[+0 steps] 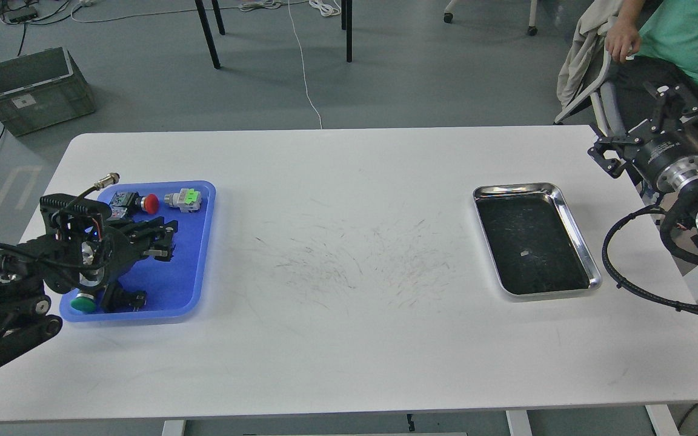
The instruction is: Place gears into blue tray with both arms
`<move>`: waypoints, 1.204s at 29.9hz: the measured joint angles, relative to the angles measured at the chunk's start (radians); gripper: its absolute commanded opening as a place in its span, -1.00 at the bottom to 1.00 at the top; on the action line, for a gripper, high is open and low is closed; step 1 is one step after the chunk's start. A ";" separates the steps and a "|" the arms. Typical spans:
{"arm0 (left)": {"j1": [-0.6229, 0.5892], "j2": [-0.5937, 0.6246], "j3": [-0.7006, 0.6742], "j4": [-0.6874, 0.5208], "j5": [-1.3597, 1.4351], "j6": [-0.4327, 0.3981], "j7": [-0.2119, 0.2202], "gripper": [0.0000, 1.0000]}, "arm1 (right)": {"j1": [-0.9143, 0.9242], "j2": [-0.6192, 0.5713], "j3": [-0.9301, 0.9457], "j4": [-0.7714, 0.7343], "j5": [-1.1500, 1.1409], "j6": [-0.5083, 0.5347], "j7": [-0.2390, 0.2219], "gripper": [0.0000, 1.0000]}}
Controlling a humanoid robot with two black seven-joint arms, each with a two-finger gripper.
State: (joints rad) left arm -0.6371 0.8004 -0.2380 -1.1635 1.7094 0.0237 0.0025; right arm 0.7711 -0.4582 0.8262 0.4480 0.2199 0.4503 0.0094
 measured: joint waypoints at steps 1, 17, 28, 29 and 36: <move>0.005 -0.003 0.000 0.012 -0.001 0.002 -0.001 -0.89 | 0.000 0.000 -0.003 0.000 0.000 0.000 0.000 0.94; 0.049 -0.065 0.007 0.125 -0.008 0.002 -0.035 -0.66 | -0.004 -0.005 -0.019 -0.003 -0.001 0.001 0.009 0.94; 0.044 -0.061 -0.002 0.121 -0.037 0.003 -0.043 0.96 | -0.002 -0.005 -0.019 -0.003 -0.001 0.000 0.009 0.94; 0.039 -0.057 -0.004 0.117 -0.053 0.003 -0.043 0.96 | -0.001 -0.005 -0.019 -0.004 -0.001 0.000 0.009 0.94; -0.063 -0.033 -0.101 0.045 -0.149 -0.007 -0.043 0.96 | 0.005 0.000 -0.017 -0.003 -0.001 -0.003 0.009 0.95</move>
State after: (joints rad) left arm -0.7004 0.7669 -0.3387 -1.1186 1.5600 0.0167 -0.0409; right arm 0.7764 -0.4581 0.8096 0.4446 0.2193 0.4477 0.0186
